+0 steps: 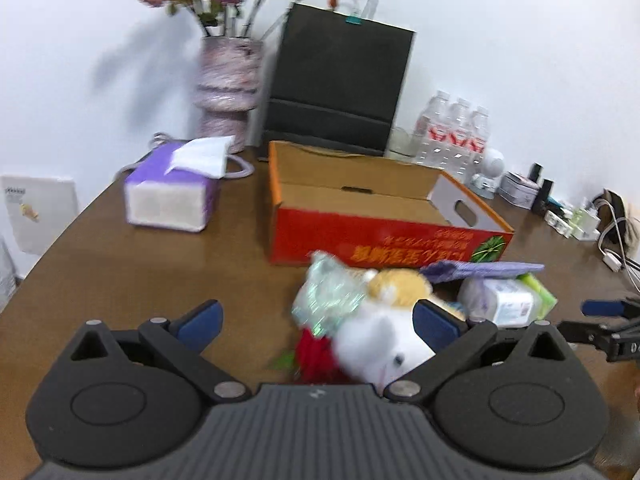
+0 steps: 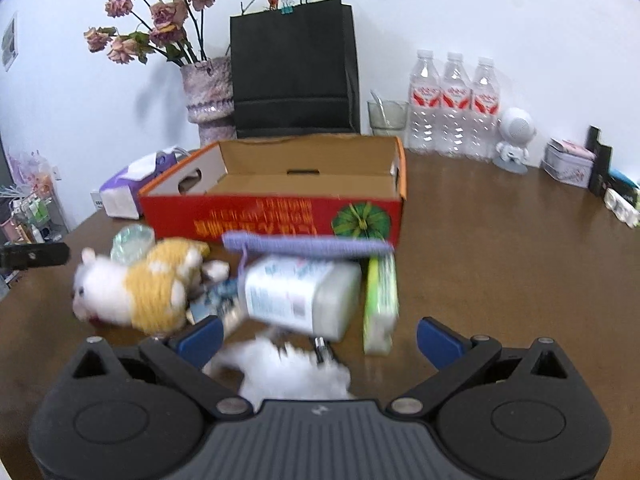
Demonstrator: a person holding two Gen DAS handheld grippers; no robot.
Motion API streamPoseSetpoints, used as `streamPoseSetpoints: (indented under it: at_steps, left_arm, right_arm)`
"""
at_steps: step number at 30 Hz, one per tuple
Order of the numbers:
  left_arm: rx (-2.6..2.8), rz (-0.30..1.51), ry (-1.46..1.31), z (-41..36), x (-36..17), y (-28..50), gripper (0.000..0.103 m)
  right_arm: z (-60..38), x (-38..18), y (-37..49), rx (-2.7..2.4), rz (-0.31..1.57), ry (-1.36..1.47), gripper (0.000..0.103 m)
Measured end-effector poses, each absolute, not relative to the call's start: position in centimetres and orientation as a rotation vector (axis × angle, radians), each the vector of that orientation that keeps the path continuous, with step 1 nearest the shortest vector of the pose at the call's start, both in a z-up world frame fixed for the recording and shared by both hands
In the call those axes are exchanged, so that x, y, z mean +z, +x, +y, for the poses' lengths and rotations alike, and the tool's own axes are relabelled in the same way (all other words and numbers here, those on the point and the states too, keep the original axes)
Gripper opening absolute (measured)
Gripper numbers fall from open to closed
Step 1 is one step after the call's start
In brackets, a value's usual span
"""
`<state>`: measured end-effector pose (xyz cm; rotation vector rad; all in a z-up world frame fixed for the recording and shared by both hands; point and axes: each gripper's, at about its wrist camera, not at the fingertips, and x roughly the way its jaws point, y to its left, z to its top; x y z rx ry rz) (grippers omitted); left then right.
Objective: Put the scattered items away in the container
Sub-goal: 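Grasp the red rose with the left gripper while the right gripper grasps the crumpled tissue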
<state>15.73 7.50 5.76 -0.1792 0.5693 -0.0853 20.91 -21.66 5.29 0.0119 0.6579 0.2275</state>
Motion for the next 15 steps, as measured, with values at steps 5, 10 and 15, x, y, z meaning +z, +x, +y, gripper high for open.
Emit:
streamPoseSetpoints:
  at_steps: [5, 10, 15]
  left_arm:
    - [-0.081, 0.597, -0.171, 8.2, 3.3, 14.3, 0.103]
    - [-0.087, 0.630, -0.139, 7.7, 1.9, 14.8, 0.103]
    - [-0.063, 0.631, -0.038, 6.4, 1.0, 15.4, 0.101]
  right_arm:
    - [-21.5, 3.2, 18.7, 0.199, 0.628, 0.031, 0.103]
    - [-21.0, 1.6, 18.8, 0.181, 0.654, 0.061, 0.103]
    - [-20.2, 1.1, 19.2, 0.147, 0.654, 0.041, 0.103]
